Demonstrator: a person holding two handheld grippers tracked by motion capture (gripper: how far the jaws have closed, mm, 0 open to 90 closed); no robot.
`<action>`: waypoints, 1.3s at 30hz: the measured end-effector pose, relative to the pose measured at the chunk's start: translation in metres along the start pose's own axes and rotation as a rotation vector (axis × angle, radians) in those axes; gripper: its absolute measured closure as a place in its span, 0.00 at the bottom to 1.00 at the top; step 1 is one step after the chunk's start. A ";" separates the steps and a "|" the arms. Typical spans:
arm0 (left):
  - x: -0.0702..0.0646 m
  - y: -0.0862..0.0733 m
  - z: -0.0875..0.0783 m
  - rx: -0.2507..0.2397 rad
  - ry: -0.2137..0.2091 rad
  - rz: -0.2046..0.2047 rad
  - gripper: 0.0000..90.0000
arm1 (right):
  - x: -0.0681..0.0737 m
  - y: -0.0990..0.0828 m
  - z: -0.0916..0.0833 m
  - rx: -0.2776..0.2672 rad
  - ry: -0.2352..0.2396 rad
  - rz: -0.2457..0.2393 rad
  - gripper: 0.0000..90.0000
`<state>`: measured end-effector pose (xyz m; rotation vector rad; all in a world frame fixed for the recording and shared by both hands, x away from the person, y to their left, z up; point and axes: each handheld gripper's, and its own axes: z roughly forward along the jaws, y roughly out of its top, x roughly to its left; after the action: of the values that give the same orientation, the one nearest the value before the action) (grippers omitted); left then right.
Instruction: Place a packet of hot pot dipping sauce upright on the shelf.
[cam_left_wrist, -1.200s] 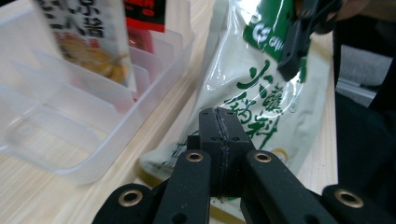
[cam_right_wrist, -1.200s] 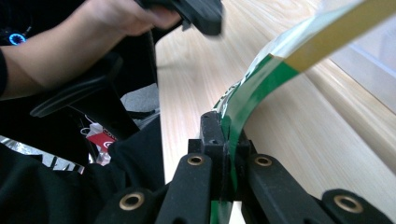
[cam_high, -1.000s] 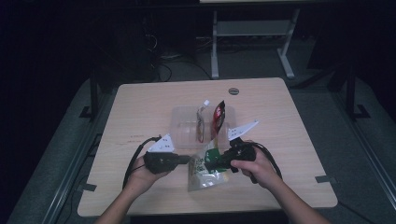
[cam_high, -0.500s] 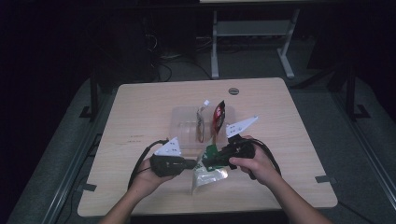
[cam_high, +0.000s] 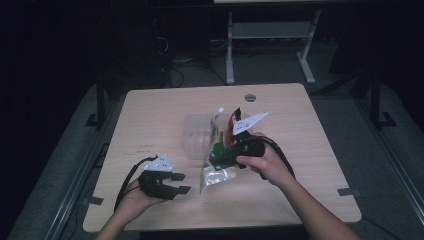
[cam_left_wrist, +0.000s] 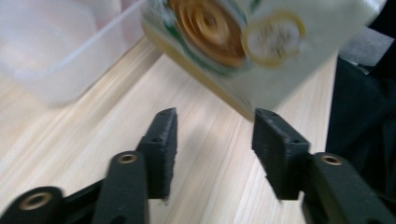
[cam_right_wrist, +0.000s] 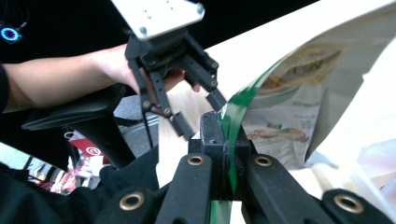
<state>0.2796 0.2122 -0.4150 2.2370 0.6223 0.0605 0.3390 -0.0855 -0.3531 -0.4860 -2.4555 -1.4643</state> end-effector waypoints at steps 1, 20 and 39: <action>0.000 -0.003 0.000 0.000 0.006 -0.018 0.49 | -0.001 0.003 0.001 0.001 -0.002 0.005 1.00; 0.010 -0.015 0.003 0.053 0.033 -0.054 0.24 | -0.033 0.063 -0.001 -0.053 -0.077 0.005 1.00; 0.011 -0.018 0.000 0.053 0.027 -0.034 0.22 | -0.072 0.092 0.019 -0.039 -0.153 0.045 1.00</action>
<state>0.2817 0.2268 -0.4296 2.2795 0.6836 0.0574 0.4406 -0.0398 -0.3147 -0.6804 -2.5173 -1.5118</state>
